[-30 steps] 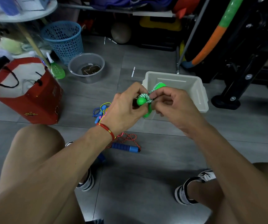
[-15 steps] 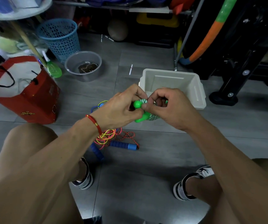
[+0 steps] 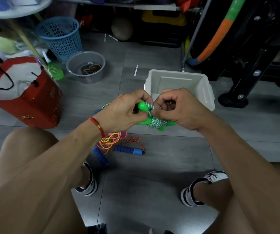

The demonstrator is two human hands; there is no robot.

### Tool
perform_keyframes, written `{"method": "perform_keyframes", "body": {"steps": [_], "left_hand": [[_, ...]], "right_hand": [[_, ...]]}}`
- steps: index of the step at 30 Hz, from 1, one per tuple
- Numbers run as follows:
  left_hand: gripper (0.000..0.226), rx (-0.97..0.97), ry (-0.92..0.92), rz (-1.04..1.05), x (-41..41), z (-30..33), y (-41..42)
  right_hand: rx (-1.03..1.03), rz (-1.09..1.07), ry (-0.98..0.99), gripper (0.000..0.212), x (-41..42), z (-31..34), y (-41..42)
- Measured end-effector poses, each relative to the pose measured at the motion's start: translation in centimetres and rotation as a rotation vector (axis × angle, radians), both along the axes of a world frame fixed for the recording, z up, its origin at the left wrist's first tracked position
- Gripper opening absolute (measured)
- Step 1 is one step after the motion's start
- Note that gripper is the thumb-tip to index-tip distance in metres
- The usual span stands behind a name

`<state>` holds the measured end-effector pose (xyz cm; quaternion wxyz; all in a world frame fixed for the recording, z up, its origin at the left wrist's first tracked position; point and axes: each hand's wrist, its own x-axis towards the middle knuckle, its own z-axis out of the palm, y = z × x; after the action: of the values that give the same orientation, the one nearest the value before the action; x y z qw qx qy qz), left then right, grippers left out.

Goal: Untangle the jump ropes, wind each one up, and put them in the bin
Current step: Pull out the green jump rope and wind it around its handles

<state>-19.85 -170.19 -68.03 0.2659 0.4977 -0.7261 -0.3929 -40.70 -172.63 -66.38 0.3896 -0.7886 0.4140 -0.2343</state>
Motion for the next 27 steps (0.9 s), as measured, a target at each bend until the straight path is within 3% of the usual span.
{"method": "perform_keyframes", "body": {"steps": [4,9,16,23,27], "left_hand": [[0.030,0.017,0.002,0.000,0.3,0.1,0.1],[0.026,0.044,0.027,-0.001,0.5,-0.2,0.2],[0.017,0.116,0.138,0.000,-0.1,-0.3,0.5],[0.026,0.207,0.331,0.121,-1.1,-0.3,0.5],[0.026,0.170,0.356,0.205,-0.8,-0.8,-0.1]], "right_hand": [[0.046,-0.047,-0.118,0.017,0.2,-1.2,0.1],[0.075,-0.048,-0.106,0.020,0.5,-1.6,0.6],[-0.078,-0.178,-0.003,0.013,0.6,-1.8,1.4],[-0.278,-0.242,0.130,0.015,1.4,-1.5,1.6],[-0.252,-0.224,0.088,0.006,1.1,-1.1,2.0]]}}
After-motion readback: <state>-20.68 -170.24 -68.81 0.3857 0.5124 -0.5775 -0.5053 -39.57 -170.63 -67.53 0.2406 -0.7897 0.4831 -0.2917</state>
